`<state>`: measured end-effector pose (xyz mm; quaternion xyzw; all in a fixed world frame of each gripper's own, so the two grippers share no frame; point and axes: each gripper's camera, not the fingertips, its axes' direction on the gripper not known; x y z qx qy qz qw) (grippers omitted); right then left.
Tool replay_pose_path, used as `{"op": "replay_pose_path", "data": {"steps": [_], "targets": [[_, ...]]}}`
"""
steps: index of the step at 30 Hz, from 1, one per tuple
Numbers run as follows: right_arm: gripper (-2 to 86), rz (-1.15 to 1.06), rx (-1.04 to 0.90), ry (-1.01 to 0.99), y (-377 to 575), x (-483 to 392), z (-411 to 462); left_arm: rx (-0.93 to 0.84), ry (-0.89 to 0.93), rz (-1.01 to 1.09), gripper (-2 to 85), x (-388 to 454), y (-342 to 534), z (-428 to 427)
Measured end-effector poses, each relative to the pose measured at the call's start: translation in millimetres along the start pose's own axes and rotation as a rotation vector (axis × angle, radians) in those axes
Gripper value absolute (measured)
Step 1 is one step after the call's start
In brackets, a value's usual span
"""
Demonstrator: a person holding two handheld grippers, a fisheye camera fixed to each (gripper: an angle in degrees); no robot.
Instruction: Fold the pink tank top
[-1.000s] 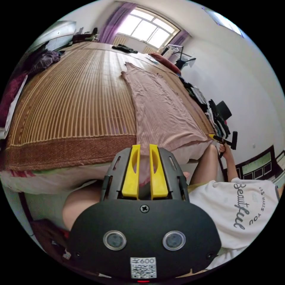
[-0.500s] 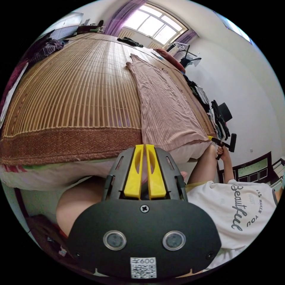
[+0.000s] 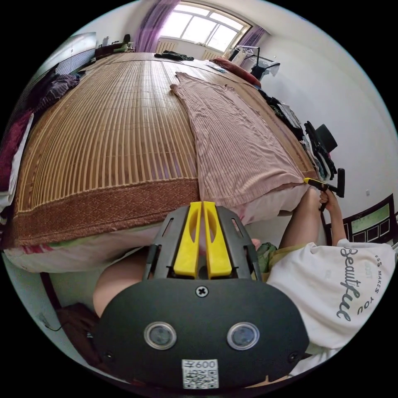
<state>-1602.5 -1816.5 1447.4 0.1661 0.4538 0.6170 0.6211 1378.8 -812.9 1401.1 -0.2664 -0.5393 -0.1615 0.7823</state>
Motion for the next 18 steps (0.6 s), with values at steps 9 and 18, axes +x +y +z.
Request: {"op": "replay_pose_path", "data": {"steps": [9, 18], "targets": [[-0.9, 0.081, 0.132, -0.263, 16, -1, -118, 0.037, 0.086, -0.065, 0.6, 40, 11, -70], [-0.9, 0.045, 0.218, -0.372, 42, -59, -281, 0.167, 0.292, -0.057, 0.5, 118, 42, -203]]}}
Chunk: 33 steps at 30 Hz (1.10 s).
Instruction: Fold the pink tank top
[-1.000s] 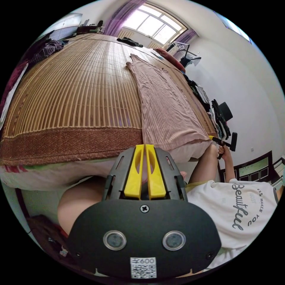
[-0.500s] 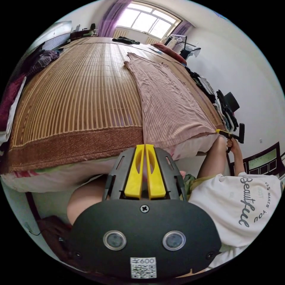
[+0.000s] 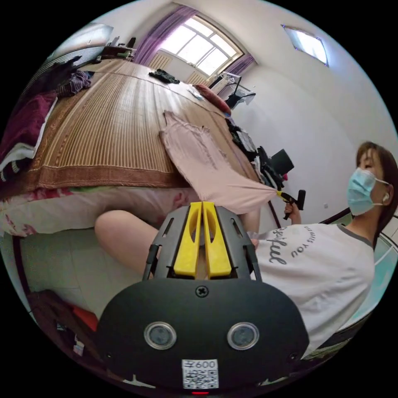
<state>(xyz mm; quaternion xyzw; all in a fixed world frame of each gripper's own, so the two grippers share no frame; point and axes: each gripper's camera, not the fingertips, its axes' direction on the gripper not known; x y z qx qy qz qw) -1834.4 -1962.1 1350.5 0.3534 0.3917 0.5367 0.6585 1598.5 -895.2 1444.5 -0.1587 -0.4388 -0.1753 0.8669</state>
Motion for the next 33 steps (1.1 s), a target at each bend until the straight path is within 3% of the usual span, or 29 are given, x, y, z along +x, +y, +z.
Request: {"op": "replay_pose_path", "data": {"steps": [5, 8, 14, 21, 23, 33], "targets": [[-0.9, -0.061, 0.266, -0.110, -21, -48, -79, 0.212, 0.080, 0.142, 0.4, 73, -24, -71], [-0.8, -0.115, 0.306, -0.122, -65, -52, -82, 0.226, 0.075, 0.223, 0.5, 87, -67, -80], [-0.8, -0.084, 0.199, -0.097, -177, -6, -22, 0.147, 0.178, 0.217, 0.6, 53, -173, -40], [-0.8, 0.038, 0.095, -0.101, -314, 70, 58, 0.079, 0.191, 0.120, 0.6, -20, -296, 11], [-0.8, 0.076, 0.066, -0.065, -359, 94, 88, 0.012, 0.119, 0.123, 0.6, -41, -336, 34], [-0.8, 0.169, 0.014, -0.038, -475, 199, 153, 0.010, 0.238, 0.028, 0.7, -130, -440, 66]]}}
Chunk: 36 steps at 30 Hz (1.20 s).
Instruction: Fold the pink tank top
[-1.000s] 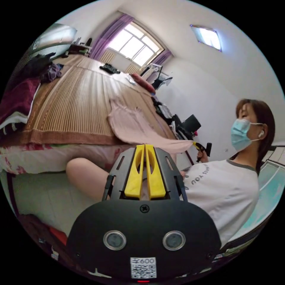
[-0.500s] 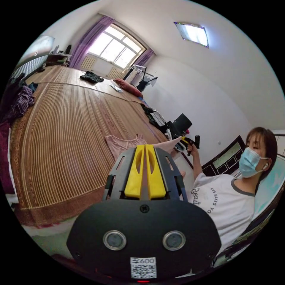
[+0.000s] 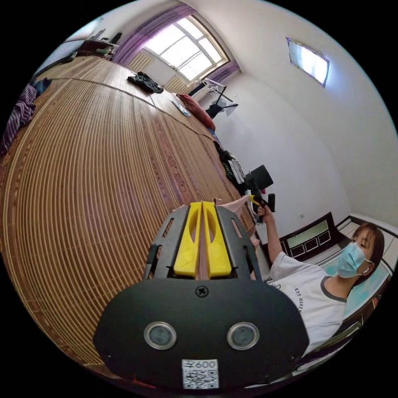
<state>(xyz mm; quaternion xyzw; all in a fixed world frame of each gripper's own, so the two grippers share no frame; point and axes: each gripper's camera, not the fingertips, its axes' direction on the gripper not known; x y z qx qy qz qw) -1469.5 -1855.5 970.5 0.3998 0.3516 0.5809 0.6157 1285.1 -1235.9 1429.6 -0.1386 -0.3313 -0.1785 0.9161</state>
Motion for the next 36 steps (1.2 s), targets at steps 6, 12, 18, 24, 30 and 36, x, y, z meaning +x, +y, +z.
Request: {"op": "replay_pose_path", "data": {"steps": [6, 12, 18, 24, 30, 36], "targets": [[-0.8, 0.102, -0.052, 0.020, -63, 80, 29, -0.049, -0.026, -0.074, 0.7, -60, -50, 7], [-0.8, 0.156, -0.076, -0.006, -111, 147, 55, -0.065, -0.037, -0.146, 0.5, -118, -84, 11], [-0.8, 0.167, -0.099, 0.000, -141, 202, 62, -0.058, -0.025, -0.198, 0.5, -171, -94, 4], [-0.8, 0.199, -0.094, -0.009, -147, 260, 67, -0.047, -0.024, -0.279, 0.9, -223, -85, -1], [-0.2, 0.326, 0.052, -0.130, -121, 334, 58, 0.125, 0.022, -0.391, 2.0, -257, -54, -32], [-0.7, 0.213, 0.260, -0.194, -72, 337, 25, -0.022, 0.027, -0.039, 0.7, -179, -6, -16]]}}
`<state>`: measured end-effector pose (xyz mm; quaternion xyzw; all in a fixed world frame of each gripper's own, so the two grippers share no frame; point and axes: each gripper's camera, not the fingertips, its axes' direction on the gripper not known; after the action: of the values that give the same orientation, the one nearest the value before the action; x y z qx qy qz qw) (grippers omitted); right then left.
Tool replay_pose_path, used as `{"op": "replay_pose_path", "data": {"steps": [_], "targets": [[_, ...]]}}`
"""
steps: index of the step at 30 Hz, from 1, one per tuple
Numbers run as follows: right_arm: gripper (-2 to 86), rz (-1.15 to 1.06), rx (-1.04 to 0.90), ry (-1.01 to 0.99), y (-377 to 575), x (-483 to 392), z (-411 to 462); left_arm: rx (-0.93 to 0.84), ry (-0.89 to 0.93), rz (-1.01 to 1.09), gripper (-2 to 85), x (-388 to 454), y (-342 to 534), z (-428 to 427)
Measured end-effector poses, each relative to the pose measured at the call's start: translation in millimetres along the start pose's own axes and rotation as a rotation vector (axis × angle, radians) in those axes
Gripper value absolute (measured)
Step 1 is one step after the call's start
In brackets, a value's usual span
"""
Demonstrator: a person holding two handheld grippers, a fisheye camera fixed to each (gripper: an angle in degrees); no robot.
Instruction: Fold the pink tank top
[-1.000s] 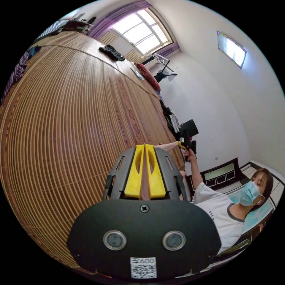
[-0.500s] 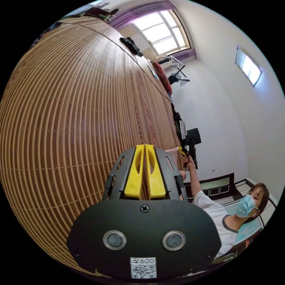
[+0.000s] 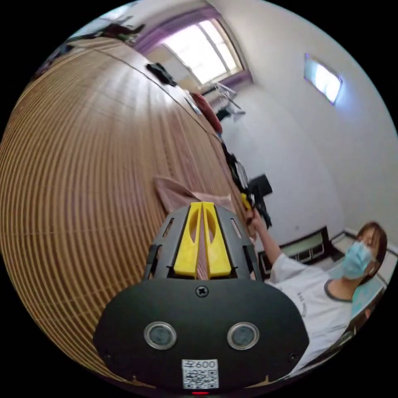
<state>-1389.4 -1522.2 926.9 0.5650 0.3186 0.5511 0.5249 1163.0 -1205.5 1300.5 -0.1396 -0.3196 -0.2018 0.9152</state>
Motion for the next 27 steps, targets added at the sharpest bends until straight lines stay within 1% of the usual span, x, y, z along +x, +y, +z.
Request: {"op": "replay_pose_path", "data": {"steps": [2, 3, 4, 5, 6, 8, 9, 11, 13, 14, 16, 17, 18, 19, 20, 21, 23, 25, 26, 27], "targets": [[-0.8, -0.227, -0.141, -0.006, 32, -43, 43, -0.182, -0.049, 0.141, 0.4, 43, 30, 38], [-0.8, -0.285, -0.195, -0.018, 43, -55, 60, -0.214, -0.063, 0.177, 0.4, 53, 38, 47], [-0.8, -0.385, -0.325, -0.050, 67, -79, 100, -0.261, -0.082, 0.242, 0.4, 70, 54, 66], [-0.8, -0.454, -0.466, -0.081, 96, -100, 144, -0.295, -0.103, 0.261, 0.3, 77, 68, 82], [-0.8, -0.483, -0.530, -0.095, 111, -109, 166, -0.309, -0.123, 0.260, 0.3, 78, 75, 90], [-0.9, -0.585, -0.723, -0.104, 174, -134, 248, -0.370, -0.212, 0.265, 0.3, 70, 98, 115], [-0.9, -0.604, -0.765, -0.095, 188, -136, 267, -0.389, -0.233, 0.254, 0.3, 66, 102, 119], [-0.9, -0.638, -0.920, -0.060, 233, -132, 335, -0.335, -0.190, 0.250, 0.2, 53, 120, 117], [-0.9, -0.656, -1.005, 0.004, 254, -118, 374, -0.308, -0.163, 0.257, 0.2, 45, 130, 111], [-0.9, -0.657, -0.992, 0.105, 261, -104, 394, -0.290, -0.150, 0.248, 0.1, 39, 136, 107], [-0.9, -0.648, -0.927, 0.131, 257, -96, 412, -0.277, -0.145, 0.247, 0.1, 35, 144, 102], [-0.9, -0.659, -0.786, 0.278, 247, -95, 413, -0.284, -0.144, 0.241, 0.1, 32, 146, 100], [-0.9, -0.657, -0.693, 0.348, 241, -96, 411, -0.290, -0.147, 0.245, 0.1, 32, 148, 100], [-0.9, -0.660, -0.546, 0.417, 235, -99, 402, -0.294, -0.154, 0.249, 0.1, 32, 151, 98], [-0.9, -0.695, -0.510, 0.379, 236, -104, 397, -0.293, -0.159, 0.249, 0.1, 31, 154, 96], [-0.9, -0.715, -0.529, 0.337, 237, -107, 396, -0.291, -0.159, 0.249, 0.1, 30, 156, 95], [-0.9, -0.783, -0.711, 0.152, 254, -114, 388, -0.287, -0.162, 0.252, 0.1, 29, 161, 90], [-0.9, -0.822, -0.857, 0.091, 273, -112, 375, -0.290, -0.165, 0.252, 0.1, 28, 164, 86], [-0.9, -0.862, -0.915, 0.112, 285, -107, 362, -0.290, -0.165, 0.251, 0.1, 27, 166, 84], [-0.9, -0.884, -0.926, 0.137, 291, -104, 355, -0.289, -0.163, 0.251, 0.1, 26, 167, 82]]}}
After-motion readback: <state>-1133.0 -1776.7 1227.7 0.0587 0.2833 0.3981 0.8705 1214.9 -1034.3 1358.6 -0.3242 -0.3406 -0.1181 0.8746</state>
